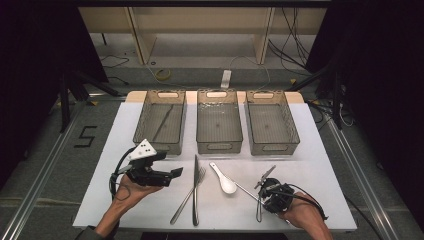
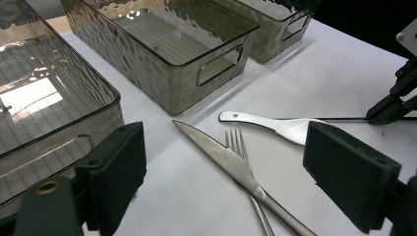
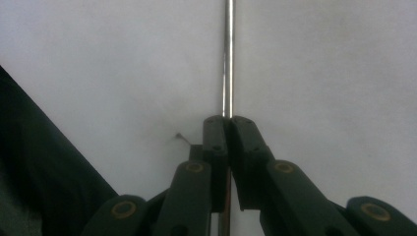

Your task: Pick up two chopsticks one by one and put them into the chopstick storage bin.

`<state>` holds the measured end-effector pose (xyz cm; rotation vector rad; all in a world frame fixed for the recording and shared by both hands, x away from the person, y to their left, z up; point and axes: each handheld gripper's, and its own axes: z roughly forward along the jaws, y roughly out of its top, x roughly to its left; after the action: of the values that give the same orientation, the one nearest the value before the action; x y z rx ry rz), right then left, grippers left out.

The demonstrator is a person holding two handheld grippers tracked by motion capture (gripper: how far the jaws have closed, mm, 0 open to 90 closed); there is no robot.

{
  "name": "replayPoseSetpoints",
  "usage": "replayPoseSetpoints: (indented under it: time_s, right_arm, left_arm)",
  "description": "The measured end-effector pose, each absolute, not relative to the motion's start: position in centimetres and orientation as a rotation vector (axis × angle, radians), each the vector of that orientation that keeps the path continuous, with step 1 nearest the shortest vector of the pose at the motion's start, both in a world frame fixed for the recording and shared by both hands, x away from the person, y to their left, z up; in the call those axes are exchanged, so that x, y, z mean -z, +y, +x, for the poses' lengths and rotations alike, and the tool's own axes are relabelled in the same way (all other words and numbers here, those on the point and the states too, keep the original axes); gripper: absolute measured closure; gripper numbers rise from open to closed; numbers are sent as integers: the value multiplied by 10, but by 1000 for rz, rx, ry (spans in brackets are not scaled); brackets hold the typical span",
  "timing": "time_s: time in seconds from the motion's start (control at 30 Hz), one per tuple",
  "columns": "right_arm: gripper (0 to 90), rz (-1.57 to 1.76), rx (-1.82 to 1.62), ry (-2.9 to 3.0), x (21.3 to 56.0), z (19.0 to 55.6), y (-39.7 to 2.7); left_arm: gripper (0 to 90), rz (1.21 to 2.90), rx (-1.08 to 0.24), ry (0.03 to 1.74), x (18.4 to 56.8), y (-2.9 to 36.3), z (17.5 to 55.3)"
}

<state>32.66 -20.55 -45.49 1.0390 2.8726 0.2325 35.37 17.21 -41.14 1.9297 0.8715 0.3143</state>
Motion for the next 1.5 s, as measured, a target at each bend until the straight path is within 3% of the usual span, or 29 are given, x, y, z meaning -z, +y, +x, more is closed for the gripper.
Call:
replayPoseSetpoints:
  time_s: [0.63, 1.07, 1.5]
  right_arm:
    - [860, 959, -394, 2794, 425, 334, -222]
    - [860, 708, -451, 2832, 400, 334, -180]
    - [860, 539, -445, 2877, 398, 333, -146]
  left_arm:
    - [163, 1934, -287, 840, 409, 165, 354]
    - [163, 2116, -291, 639, 408, 123, 349]
    - [196, 2285, -252, 478, 411, 89, 350]
